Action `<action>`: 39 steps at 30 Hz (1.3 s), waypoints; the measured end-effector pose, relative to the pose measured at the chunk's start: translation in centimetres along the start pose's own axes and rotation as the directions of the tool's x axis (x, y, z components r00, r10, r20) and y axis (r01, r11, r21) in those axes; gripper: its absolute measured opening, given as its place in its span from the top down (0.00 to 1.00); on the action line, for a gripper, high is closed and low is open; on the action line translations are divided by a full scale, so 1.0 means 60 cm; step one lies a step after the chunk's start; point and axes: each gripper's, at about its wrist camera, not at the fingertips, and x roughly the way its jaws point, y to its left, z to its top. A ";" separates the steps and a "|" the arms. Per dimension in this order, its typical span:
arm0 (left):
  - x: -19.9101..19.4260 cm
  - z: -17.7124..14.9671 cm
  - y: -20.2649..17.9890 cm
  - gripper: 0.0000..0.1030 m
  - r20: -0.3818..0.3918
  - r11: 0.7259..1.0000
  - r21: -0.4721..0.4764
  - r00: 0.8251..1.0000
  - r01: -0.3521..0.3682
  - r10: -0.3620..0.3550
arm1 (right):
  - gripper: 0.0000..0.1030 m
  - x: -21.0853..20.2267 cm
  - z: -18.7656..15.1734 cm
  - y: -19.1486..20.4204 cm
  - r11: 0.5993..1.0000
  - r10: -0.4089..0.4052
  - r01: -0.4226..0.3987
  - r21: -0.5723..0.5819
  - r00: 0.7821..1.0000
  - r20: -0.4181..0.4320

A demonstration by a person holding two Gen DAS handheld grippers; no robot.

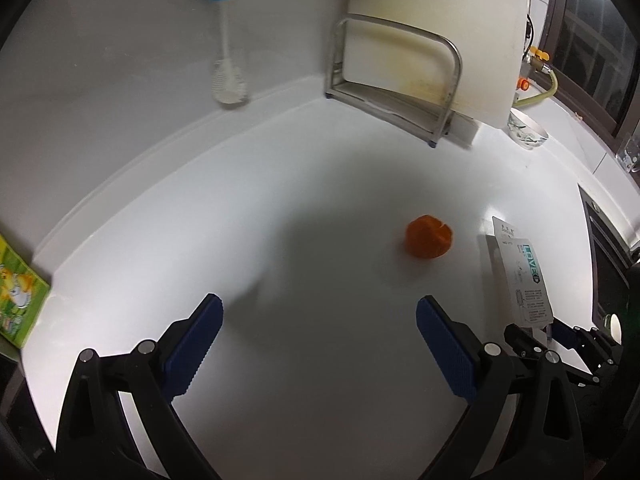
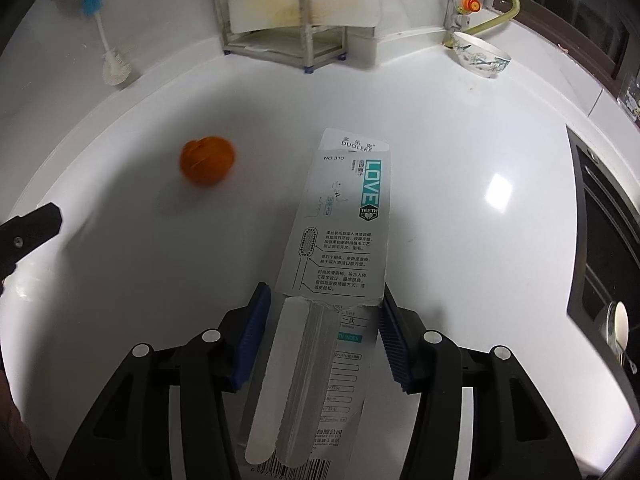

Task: Collect trash
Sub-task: 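Grasp the orange peel with the left tool while the right tool holds the package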

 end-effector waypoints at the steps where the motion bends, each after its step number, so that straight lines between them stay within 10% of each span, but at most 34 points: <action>1: 0.005 0.000 -0.007 0.07 0.001 1.000 -0.003 1.000 0.007 -0.007 | 0.50 0.000 0.002 -0.007 1.000 0.006 -0.006 0.003 1.000 0.002; 23: 0.163 0.046 -0.139 0.08 -0.025 0.996 0.066 0.998 0.057 -0.056 | 0.50 0.011 0.043 -0.161 0.984 0.107 -0.115 0.134 0.992 0.067; 34: 0.169 0.049 -0.143 0.65 -0.013 0.995 0.070 0.997 0.073 -0.072 | 0.50 -0.003 0.038 -0.173 0.976 0.116 -0.129 0.173 0.990 0.084; 39: 0.156 0.048 -0.145 0.73 -0.023 0.994 0.076 0.996 0.082 -0.081 | 0.50 -0.007 0.030 -0.172 0.973 0.128 -0.140 0.181 0.989 0.078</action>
